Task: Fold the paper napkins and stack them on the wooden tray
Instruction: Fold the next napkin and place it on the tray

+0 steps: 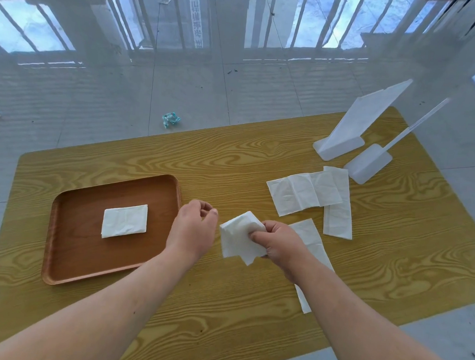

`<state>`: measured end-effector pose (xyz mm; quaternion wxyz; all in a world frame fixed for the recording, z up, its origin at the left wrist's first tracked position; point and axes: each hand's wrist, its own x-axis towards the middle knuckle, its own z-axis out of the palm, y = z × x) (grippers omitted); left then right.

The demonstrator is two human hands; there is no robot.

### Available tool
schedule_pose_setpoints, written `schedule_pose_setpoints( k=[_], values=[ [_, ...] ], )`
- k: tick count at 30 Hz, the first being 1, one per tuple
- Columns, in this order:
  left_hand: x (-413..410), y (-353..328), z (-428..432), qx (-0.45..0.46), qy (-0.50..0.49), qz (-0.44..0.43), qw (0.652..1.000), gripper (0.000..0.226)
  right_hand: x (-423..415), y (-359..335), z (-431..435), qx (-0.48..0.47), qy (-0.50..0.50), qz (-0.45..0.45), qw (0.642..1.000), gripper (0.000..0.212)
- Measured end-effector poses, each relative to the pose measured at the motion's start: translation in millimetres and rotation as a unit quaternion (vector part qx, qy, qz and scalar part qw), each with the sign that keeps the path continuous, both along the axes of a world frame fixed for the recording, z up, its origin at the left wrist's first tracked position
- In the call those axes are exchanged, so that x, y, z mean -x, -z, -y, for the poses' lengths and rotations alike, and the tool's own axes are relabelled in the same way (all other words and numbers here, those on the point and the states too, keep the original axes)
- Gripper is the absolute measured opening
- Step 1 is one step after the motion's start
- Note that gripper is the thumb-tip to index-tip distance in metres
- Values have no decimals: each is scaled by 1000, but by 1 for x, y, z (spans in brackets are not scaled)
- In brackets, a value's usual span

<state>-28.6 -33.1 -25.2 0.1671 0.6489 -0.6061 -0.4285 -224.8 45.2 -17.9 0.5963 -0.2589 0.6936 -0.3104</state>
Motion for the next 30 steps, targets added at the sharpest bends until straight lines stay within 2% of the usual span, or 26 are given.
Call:
schedule_pose_setpoints(
  k=[3, 5, 7, 9, 12, 15, 17, 19, 23, 25, 28, 30],
  values=[
    [-7, 3, -3, 75, 34, 45, 996, 9, 0, 4, -1, -33, 4, -85, 996, 14],
    [-10, 2, -6, 83, 45, 45, 995, 5, 1, 3, -1, -41, 7, -129, 991, 23],
    [-12, 2, -8, 74, 59, 54, 994, 10, 3, 1, 0, -42, 19, -149, 988, 30],
    [-13, 1, -9, 30, 60, 49, 997, 24, 5, -4, 2, -42, 55, -74, 995, 26],
    [-7, -9, -8, -120, 46, -74, 989, 54, 5, -18, 8, 2, 105, 120, 987, 15],
    [1, -20, -7, -266, 46, -214, 939, 70, 2, -28, 13, 74, 96, 216, 969, 20],
    [1, -24, -6, -316, 35, -288, 903, 73, -2, -31, 15, 89, 76, 206, 972, 15],
    [2, -25, -6, -324, 15, -316, 891, 67, -5, -29, 14, 81, 61, 167, 981, 15],
    [1, -21, -8, -289, 0, -262, 921, 44, -10, -20, 5, 37, 40, 118, 991, 10],
    [-2, -19, -11, -299, 30, -241, 923, 28, -11, -16, -1, 13, 44, 126, 991, 12],
    [-9, -16, -18, -357, 94, -215, 904, 21, -10, -10, -6, -3, 69, 179, 981, 26],
    [-12, -13, -22, -375, 120, -196, 898, 18, -11, -9, -7, -12, 63, 170, 983, 24]
  ],
)
